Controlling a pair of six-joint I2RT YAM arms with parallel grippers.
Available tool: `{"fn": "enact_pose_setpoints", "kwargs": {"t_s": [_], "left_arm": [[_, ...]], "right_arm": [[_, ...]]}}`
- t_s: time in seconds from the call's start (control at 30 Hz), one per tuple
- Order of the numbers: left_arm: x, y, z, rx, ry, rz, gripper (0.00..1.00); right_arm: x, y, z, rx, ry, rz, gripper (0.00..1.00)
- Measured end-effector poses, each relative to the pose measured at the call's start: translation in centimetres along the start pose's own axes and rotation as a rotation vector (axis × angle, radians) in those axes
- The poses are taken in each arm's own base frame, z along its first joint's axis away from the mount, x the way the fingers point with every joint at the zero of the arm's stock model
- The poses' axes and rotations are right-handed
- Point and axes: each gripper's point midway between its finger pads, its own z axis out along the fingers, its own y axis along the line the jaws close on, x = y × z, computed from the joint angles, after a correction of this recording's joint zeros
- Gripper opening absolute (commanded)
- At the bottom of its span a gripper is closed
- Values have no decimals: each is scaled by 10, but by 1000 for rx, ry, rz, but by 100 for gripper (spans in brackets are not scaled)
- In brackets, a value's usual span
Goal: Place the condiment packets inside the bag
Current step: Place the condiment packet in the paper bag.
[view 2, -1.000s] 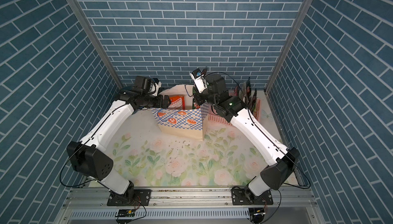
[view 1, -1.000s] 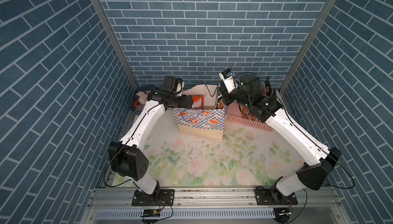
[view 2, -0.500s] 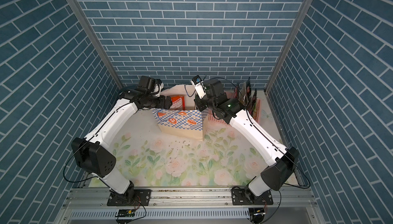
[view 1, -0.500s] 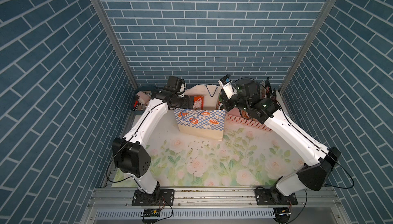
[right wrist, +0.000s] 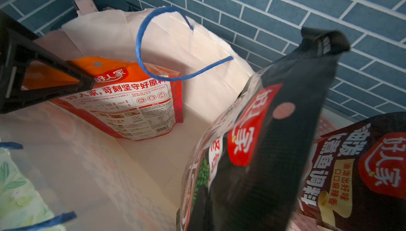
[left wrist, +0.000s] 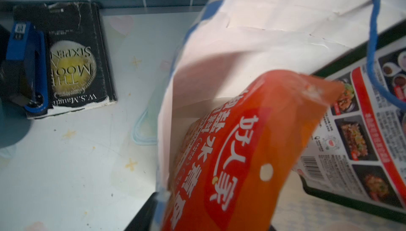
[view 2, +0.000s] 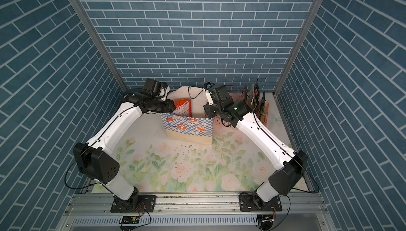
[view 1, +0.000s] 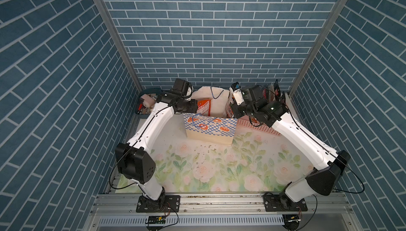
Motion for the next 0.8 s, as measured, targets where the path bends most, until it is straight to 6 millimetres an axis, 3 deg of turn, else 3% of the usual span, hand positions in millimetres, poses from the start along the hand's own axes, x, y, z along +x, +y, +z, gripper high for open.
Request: {"fn": "enact_pose_setpoints", "kwargs": {"t_s": [0.17,0.3,0.43,0.6,0.73,0.8], "left_arm": [[9,-14,-16,69,-5,-4,45],[25,-22,-20,106,18,0,46],[40,-22,-19,118,47,-8,53],[47,-22,-16,125,65,-21,56],[46,-23,-17,128,62,-25,56],[43,-24,-19,130,54,-24,56]], "right_arm": [[-10,2,-10,-17,16,-2,0],[9,6,-8,-38,97,-13,0],[28,5,-6,-37,170,-22,0],[41,1,-4,-8,215,-20,0],[42,-2,-1,17,222,2,9],[43,-5,-1,32,225,16,20]]}}
